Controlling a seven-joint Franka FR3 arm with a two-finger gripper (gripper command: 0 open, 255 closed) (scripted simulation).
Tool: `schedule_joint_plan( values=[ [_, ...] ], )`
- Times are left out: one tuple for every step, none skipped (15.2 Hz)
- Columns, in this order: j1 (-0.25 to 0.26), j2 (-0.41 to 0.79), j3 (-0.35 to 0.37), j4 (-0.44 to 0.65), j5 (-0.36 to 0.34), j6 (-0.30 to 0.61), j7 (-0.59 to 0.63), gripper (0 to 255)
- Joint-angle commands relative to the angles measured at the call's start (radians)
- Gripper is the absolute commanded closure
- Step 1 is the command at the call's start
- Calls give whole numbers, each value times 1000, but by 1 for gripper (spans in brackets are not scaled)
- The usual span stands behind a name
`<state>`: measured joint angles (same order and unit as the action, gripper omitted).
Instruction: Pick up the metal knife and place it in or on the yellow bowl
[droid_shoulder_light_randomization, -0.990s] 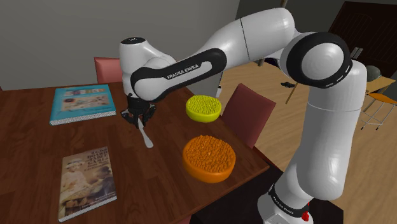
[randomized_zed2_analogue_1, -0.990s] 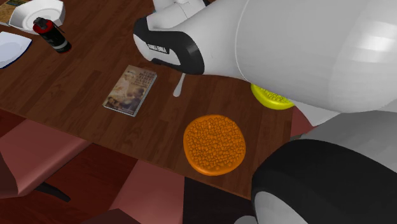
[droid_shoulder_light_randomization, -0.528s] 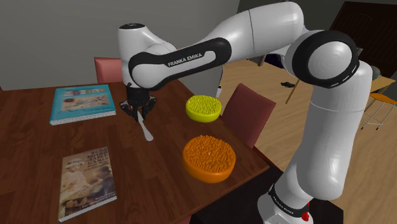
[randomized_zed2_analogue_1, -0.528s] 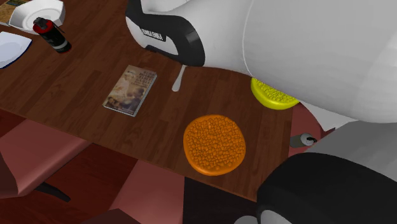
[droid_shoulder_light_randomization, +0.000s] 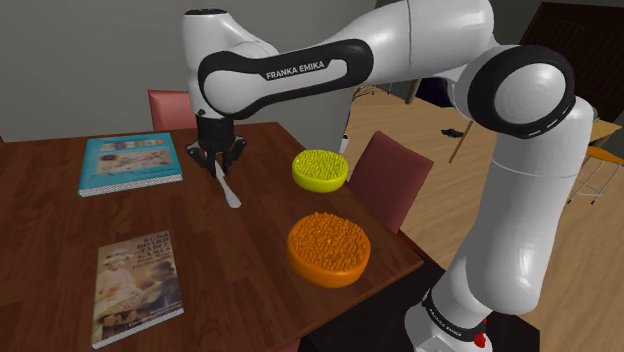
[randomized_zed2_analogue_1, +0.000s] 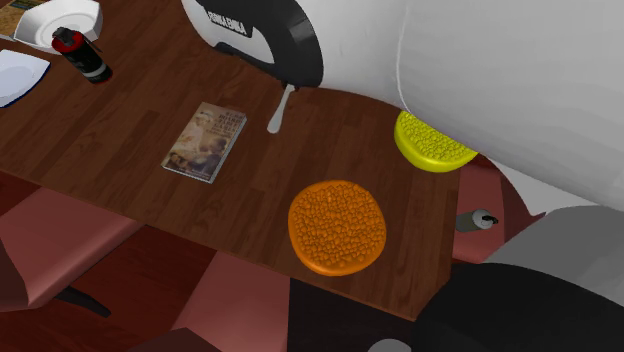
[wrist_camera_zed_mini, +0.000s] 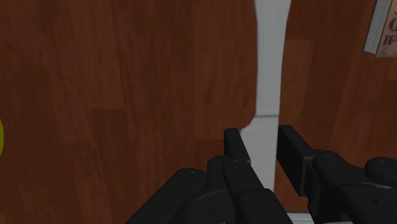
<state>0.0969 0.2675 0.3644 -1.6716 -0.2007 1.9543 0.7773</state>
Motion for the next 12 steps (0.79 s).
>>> schedule_joint_plan(
  values=[
    [0, -5, 1, 20, 4, -25, -5, 255],
    [0, -7, 1, 31, 5, -37, -7, 255],
    [0, -8, 2, 38, 6, -46, -8, 255],
    [-18, -33, -4, 6, 17, -34, -31, 255],
    [-35, -57, -10, -25, 27, -23, -54, 255],
    [-52, -80, -16, -54, 37, -13, -77, 255],
    [-68, -102, -23, -81, 46, -4, -101, 255],
    [-83, -123, -31, -107, 56, 5, -125, 255],
    [-98, -143, -40, -132, 64, 14, -150, 255],
    [-112, -162, -49, -155, 73, 21, -174, 255],
    [-126, -180, -58, -177, 81, 28, -199, 255],
    [-140, -198, -68, -198, 88, 35, -224, 255]
  ],
)
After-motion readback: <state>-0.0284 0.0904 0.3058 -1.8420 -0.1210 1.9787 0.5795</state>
